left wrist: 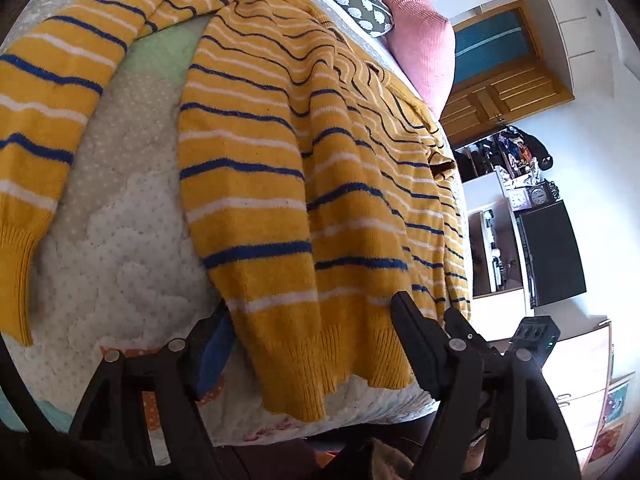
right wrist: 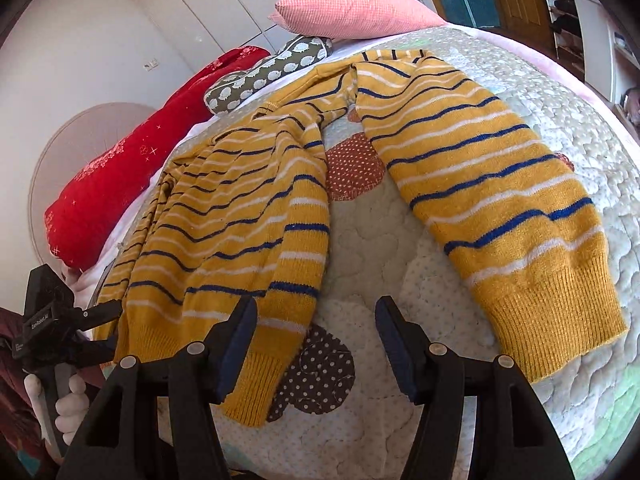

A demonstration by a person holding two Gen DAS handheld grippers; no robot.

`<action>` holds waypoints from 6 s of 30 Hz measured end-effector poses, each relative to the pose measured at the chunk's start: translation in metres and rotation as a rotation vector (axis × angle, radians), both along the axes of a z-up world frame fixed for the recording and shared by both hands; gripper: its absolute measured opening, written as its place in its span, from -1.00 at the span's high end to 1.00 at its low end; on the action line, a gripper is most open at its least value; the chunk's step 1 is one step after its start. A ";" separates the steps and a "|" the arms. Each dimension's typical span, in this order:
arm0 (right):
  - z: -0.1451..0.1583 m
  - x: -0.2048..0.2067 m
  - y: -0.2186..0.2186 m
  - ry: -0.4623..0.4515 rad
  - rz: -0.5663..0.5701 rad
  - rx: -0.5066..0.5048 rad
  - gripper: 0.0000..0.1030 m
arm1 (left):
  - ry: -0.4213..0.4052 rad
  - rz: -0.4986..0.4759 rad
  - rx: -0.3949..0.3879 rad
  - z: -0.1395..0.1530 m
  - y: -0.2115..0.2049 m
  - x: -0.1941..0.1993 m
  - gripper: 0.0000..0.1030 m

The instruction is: Fold small clothes

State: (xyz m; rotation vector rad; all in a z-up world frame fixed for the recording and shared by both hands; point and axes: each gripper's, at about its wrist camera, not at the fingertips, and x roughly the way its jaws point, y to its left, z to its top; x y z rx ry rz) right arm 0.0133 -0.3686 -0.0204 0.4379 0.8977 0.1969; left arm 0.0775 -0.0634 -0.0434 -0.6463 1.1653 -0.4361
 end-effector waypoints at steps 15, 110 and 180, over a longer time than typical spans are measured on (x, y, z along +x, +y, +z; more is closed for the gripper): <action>0.009 -0.022 0.045 -0.018 0.109 -0.047 0.88 | -0.057 0.176 0.271 0.044 0.029 -0.042 0.82; 0.012 0.000 -0.166 0.155 -0.323 -0.041 -0.39 | -0.140 0.055 0.277 0.090 -0.022 0.063 -0.23; -0.012 0.243 -0.053 0.207 -0.261 -0.100 0.94 | -0.072 0.204 0.335 0.073 0.066 -0.010 -0.25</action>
